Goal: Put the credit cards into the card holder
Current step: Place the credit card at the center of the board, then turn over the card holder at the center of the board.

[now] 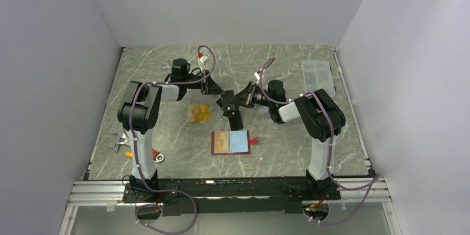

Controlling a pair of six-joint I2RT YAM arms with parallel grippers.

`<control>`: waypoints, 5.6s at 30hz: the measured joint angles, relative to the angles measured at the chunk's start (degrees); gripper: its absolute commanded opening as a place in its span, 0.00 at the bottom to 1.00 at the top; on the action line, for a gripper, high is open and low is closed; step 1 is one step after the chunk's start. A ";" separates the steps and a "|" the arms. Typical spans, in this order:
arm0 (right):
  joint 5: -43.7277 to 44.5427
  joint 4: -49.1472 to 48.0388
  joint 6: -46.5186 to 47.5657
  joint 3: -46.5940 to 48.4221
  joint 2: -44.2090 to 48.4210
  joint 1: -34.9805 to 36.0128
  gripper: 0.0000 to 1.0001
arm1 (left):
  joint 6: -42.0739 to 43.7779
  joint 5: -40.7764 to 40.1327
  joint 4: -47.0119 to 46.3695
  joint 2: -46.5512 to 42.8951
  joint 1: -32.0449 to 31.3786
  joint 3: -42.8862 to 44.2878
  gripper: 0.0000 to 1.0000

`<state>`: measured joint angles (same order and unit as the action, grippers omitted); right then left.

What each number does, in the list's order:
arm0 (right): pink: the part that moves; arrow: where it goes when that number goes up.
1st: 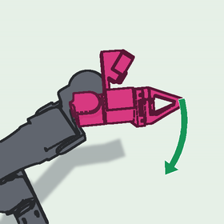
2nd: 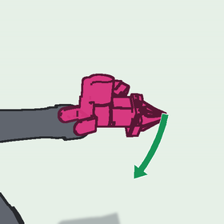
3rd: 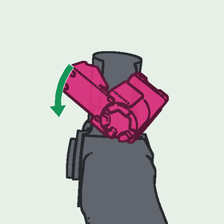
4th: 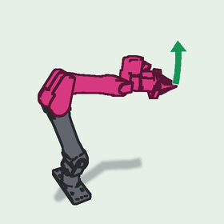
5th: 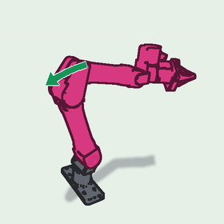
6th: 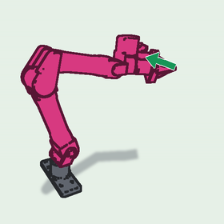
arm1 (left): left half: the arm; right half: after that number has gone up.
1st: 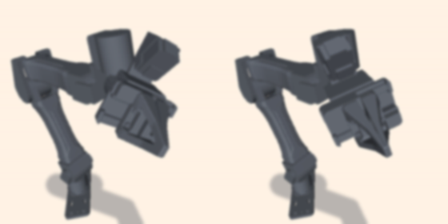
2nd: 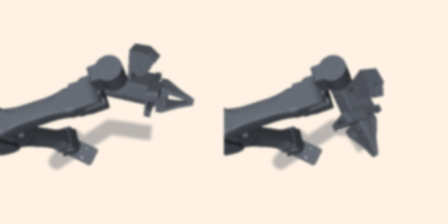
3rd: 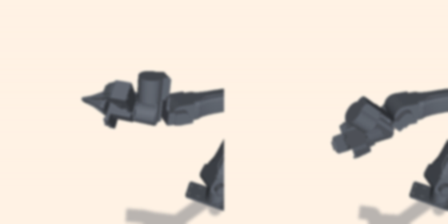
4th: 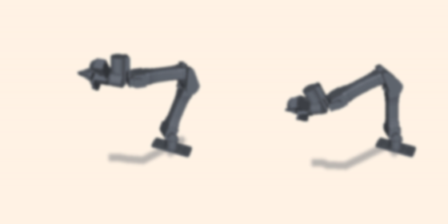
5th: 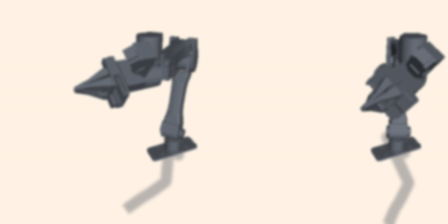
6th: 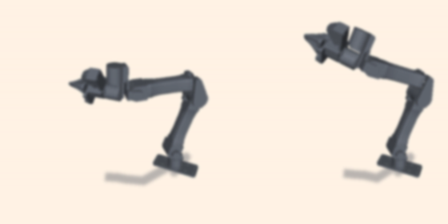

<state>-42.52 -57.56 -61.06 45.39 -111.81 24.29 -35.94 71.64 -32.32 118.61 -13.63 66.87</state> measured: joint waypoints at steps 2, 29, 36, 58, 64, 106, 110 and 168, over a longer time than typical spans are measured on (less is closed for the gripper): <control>0.04 0.15 -0.31 0.90 -0.94 0.00 0.04 | 0.74 0.00 0.83 0.00 -0.07 0.00 0.00; 11.61 30.80 15.93 -13.99 32.39 2.40 0.00 | 34.53 -10.14 43.34 -16.28 -2.60 -0.85 0.61; 18.32 40.89 17.64 -20.63 40.83 8.85 0.00 | 51.78 -19.30 58.16 -22.93 -14.80 -7.32 0.59; 23.91 46.99 18.60 -29.27 47.36 9.11 0.00 | 62.27 -43.28 64.74 -25.03 -23.28 -12.68 0.52; 22.58 45.77 18.36 -30.18 46.73 8.87 0.00 | 62.29 -43.69 64.67 -25.03 -23.39 -12.76 0.51; 14.05 35.32 14.75 -28.96 35.17 7.78 0.00 | 64.08 -44.57 64.28 -26.23 -23.61 -14.21 0.45; 13.68 34.75 14.40 -28.41 34.86 7.78 0.00 | 64.37 -44.57 64.28 -26.23 -23.61 -14.21 0.44; 8.07 37.75 16.63 -30.01 34.99 1.70 0.00 | 66.88 -46.47 64.67 -27.76 -23.61 -15.17 0.30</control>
<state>-34.46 -19.81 -44.42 15.38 -76.82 26.00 30.94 25.17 32.36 90.85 -37.23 51.70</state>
